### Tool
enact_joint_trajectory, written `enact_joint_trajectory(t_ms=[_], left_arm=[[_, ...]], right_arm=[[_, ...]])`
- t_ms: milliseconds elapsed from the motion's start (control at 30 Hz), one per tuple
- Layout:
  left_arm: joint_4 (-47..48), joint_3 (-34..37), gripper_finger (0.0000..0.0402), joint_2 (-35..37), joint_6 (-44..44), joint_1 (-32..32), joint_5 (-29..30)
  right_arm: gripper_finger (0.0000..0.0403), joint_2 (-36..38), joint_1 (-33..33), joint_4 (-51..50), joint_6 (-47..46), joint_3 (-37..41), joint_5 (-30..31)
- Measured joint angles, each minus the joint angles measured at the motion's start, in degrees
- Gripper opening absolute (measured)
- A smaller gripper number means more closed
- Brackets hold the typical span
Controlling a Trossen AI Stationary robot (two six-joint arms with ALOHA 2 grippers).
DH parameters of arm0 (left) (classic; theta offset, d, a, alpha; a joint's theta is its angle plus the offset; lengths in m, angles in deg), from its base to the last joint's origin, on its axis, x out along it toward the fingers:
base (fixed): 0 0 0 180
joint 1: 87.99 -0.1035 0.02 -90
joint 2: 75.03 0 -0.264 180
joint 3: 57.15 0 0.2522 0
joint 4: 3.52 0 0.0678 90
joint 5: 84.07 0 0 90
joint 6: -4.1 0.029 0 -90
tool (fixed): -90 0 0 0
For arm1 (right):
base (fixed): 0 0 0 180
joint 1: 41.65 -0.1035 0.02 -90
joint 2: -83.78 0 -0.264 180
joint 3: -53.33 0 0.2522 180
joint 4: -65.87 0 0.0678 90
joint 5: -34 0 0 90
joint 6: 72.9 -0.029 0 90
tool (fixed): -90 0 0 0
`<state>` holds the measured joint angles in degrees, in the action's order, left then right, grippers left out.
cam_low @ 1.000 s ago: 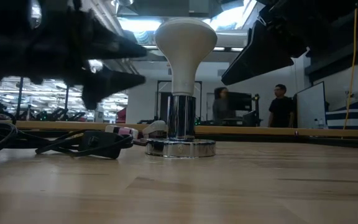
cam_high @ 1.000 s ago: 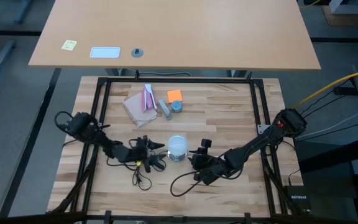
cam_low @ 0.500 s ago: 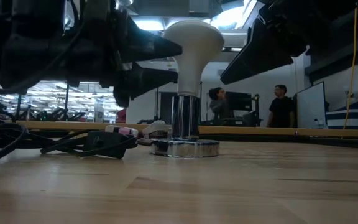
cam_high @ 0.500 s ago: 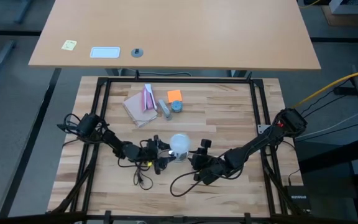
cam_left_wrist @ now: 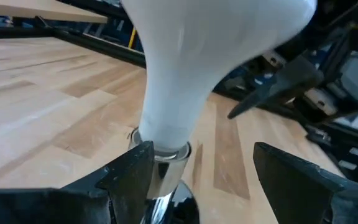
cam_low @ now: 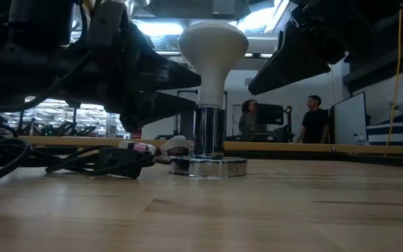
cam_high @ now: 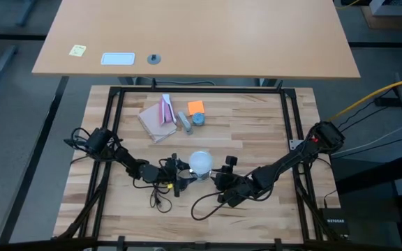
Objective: Screw lightbulb
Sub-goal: Insert the white lightbulb into the silver lamp
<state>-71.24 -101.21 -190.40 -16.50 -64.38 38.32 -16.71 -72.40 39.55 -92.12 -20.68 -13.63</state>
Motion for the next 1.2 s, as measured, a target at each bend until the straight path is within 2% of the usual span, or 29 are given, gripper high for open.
enact_joint_trajectory(t_ms=[133, 367, 600, 900, 1200], left_arm=[[-0.1, 0.0, 0.0266, 0.0, -0.4, -0.1, 0.0], [-0.5, -0.3, 0.0266, 0.0, -6.8, -0.7, 2.0], [-2.0, -0.7, 0.0266, 0.0, 0.8, -2.0, 3.0], [-1.2, -4.4, 0.0266, 0.0, 11.8, -2.4, 2.5], [1.7, -5.4, 0.0266, 0.0, 13.1, -2.4, 2.5]], right_arm=[[0.0138, 0.0, 0.0, 0.0, 0.0, 0.0, 0.0], [0.0138, 0.0, 0.0, 0.0, 0.0, 0.0, 0.0], [0.0138, 0.0, 0.0, 0.0, 0.0, 0.0, 0.0], [0.0138, 0.0, 0.0, 0.0, 0.0, 0.0, 0.1], [0.0138, 0.0, 0.0, 0.0, 0.0, 0.0, 0.5]])
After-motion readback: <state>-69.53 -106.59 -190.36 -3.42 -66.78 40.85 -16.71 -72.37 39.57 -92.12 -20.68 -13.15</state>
